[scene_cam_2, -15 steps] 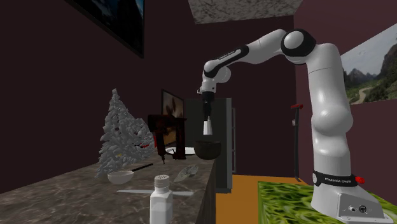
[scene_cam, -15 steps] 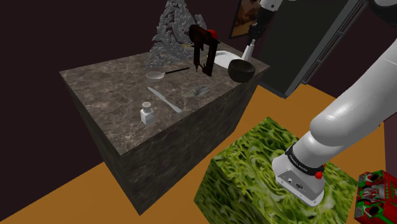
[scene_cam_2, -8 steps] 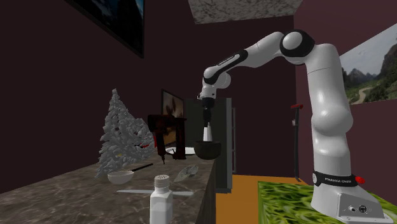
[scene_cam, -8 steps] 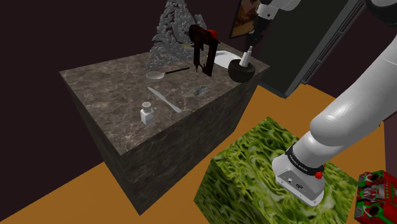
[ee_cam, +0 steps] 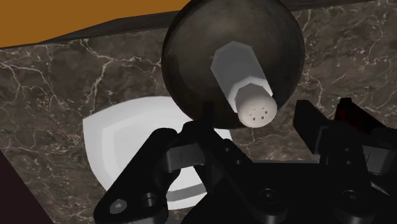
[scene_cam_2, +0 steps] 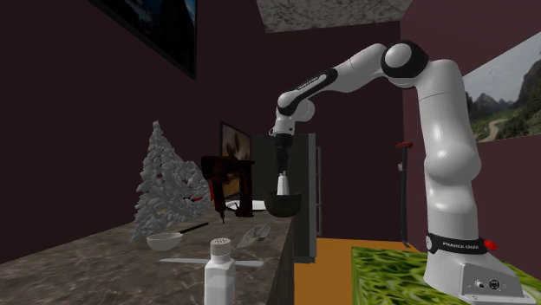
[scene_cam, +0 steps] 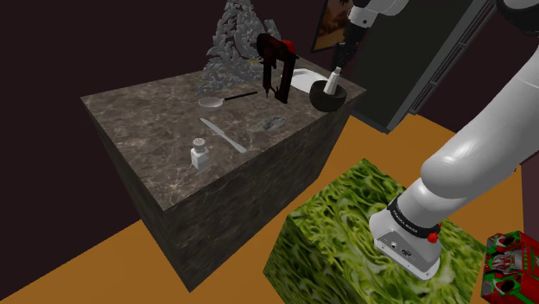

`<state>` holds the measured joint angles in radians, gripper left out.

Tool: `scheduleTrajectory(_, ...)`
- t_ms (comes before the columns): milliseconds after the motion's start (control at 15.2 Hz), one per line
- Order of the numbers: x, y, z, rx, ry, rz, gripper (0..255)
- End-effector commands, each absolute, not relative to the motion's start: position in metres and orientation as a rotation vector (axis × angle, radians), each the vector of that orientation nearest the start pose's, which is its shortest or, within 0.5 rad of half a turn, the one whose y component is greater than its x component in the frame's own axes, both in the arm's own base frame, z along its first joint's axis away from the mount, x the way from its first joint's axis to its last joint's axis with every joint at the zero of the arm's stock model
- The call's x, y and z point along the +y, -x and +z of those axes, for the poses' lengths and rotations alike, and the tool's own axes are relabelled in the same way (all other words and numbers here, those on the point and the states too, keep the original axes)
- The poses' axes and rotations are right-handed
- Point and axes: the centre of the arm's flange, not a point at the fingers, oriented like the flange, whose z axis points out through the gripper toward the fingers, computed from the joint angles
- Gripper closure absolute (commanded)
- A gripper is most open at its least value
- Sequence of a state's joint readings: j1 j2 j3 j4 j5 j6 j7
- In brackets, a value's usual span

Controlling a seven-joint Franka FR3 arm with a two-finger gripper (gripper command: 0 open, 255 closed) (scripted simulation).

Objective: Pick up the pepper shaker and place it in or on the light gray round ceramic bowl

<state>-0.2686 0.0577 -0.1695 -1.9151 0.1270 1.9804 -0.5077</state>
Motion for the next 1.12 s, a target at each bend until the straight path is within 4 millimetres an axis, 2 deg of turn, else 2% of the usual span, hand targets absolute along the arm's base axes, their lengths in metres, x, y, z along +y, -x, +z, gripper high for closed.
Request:
scheduleTrajectory(0,-0.235,-0.525,0.464,-0.030,3.049,-0.086,0)
scheduleTrajectory(264,-0.235,-0.525,0.464,-0.030,3.049,-0.086,0)
scheduleTrajectory(528,-0.240,-0.522,0.514,-0.030,3.049,-0.086,0)
scheduleTrajectory(1056,-0.240,-0.522,0.514,-0.030,3.049,-0.086,0)
